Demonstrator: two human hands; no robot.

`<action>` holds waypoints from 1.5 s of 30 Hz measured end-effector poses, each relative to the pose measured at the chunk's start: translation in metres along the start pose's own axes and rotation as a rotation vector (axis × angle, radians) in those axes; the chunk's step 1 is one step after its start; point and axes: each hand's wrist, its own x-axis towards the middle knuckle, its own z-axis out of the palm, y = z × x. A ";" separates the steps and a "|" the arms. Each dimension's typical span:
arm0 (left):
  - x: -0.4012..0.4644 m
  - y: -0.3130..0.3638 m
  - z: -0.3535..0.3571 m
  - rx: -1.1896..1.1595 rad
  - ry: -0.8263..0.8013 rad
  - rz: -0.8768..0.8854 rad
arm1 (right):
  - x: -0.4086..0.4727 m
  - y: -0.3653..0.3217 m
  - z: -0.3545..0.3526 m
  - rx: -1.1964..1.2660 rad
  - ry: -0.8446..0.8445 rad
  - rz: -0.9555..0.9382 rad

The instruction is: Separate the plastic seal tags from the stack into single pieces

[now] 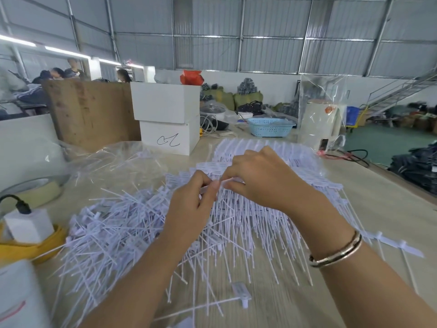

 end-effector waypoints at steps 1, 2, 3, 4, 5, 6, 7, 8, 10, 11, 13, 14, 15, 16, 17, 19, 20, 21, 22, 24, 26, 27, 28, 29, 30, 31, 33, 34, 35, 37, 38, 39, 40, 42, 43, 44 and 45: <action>0.000 0.000 0.001 0.013 0.006 0.005 | 0.000 -0.001 0.000 -0.001 -0.003 -0.004; 0.001 0.001 0.001 0.028 0.014 0.009 | 0.000 -0.002 0.001 -0.008 -0.001 -0.008; 0.001 0.001 0.002 0.039 0.023 0.008 | 0.000 -0.003 0.001 -0.020 0.005 -0.011; 0.002 0.002 0.003 0.028 0.035 -0.004 | 0.000 -0.005 0.001 -0.032 0.022 -0.015; 0.003 0.003 0.003 -0.021 0.055 -0.036 | 0.001 -0.006 0.001 -0.045 0.053 -0.017; 0.004 0.005 0.003 -0.097 0.080 -0.082 | 0.001 -0.008 0.001 -0.059 0.094 -0.019; 0.005 0.006 0.003 -0.176 0.102 -0.127 | 0.001 -0.010 0.000 -0.071 0.141 -0.022; 0.007 0.006 0.003 -0.233 0.118 -0.164 | 0.001 -0.012 0.000 -0.080 0.195 -0.028; 0.008 0.006 0.005 -0.290 0.131 -0.217 | 0.001 -0.015 0.000 -0.078 0.308 -0.032; 0.009 0.005 0.006 -0.321 0.141 -0.253 | 0.000 -0.016 0.000 -0.074 0.336 -0.028; 0.012 0.004 0.003 -0.418 0.235 -0.388 | -0.001 -0.016 0.000 -0.051 0.394 -0.036; 0.014 0.001 -0.002 -0.466 0.308 -0.444 | -0.001 -0.015 -0.002 -0.016 0.428 -0.041; 0.016 -0.002 -0.009 -0.480 0.379 -0.462 | -0.001 -0.014 -0.006 0.029 0.448 -0.041; 0.018 -0.006 -0.017 -0.439 0.438 -0.446 | -0.001 -0.012 -0.011 0.060 0.450 -0.033; 0.021 -0.010 -0.025 -0.359 0.484 -0.418 | -0.001 -0.011 -0.015 0.064 0.433 -0.011; 0.023 -0.018 -0.036 -0.162 0.538 -0.391 | 0.000 -0.011 -0.020 0.023 0.353 0.043; 0.023 -0.022 -0.038 -0.062 0.548 -0.402 | 0.000 -0.011 -0.020 0.008 0.300 0.065; 0.023 -0.025 -0.040 0.026 0.536 -0.422 | -0.001 -0.011 -0.018 0.008 0.252 0.077; 0.022 -0.027 -0.040 0.094 0.507 -0.444 | -0.002 -0.012 -0.017 0.020 0.219 0.078; 0.021 -0.030 -0.039 0.212 0.438 -0.489 | -0.004 -0.012 -0.017 0.072 0.185 0.069; 0.019 -0.031 -0.037 0.337 0.423 -0.432 | -0.003 -0.013 -0.016 0.156 0.167 0.078; 0.019 -0.027 -0.034 0.332 0.402 -0.362 | -0.002 -0.013 -0.014 0.193 0.153 0.075; 0.018 -0.020 -0.031 0.236 0.350 -0.270 | 0.000 -0.013 -0.011 0.227 0.132 0.066; 0.016 -0.011 -0.026 0.093 0.268 -0.177 | 0.002 -0.014 -0.006 0.264 0.108 0.054; 0.013 -0.004 -0.021 -0.018 0.181 -0.086 | 0.004 -0.015 -0.001 0.309 0.083 0.043; 0.011 0.002 -0.017 -0.080 0.105 -0.009 | 0.005 -0.016 0.005 0.360 0.052 0.041; 0.007 0.007 -0.012 -0.121 0.020 0.088 | 0.006 -0.014 0.014 0.430 -0.007 0.074; 0.007 0.007 -0.011 -0.118 0.003 0.110 | 0.006 -0.013 0.017 0.438 -0.025 0.091; 0.007 0.006 -0.009 -0.100 0.001 0.130 | 0.006 -0.011 0.020 0.439 -0.038 0.097; 0.007 0.005 -0.009 -0.023 0.032 0.150 | 0.006 -0.010 0.023 0.460 -0.047 0.094; 0.008 0.003 -0.008 0.005 0.071 0.134 | 0.005 -0.009 0.023 0.474 -0.044 0.096; 0.008 0.001 -0.008 -0.012 0.107 0.093 | 0.006 -0.007 0.022 0.470 -0.033 0.098; 0.008 0.001 -0.009 -0.045 0.137 0.046 | 0.006 -0.004 0.020 0.432 -0.018 0.099; 0.009 -0.001 -0.010 -0.082 0.171 -0.009 | 0.006 0.000 0.016 0.324 0.008 0.072; 0.009 0.000 -0.010 -0.082 0.184 -0.007 | 0.006 0.000 0.014 0.307 0.013 0.062; 0.009 0.001 -0.011 -0.080 0.193 0.011 | 0.006 0.000 0.012 0.306 0.022 0.058; 0.009 0.003 -0.011 -0.085 0.195 0.034 | 0.005 -0.001 0.010 0.297 0.039 0.052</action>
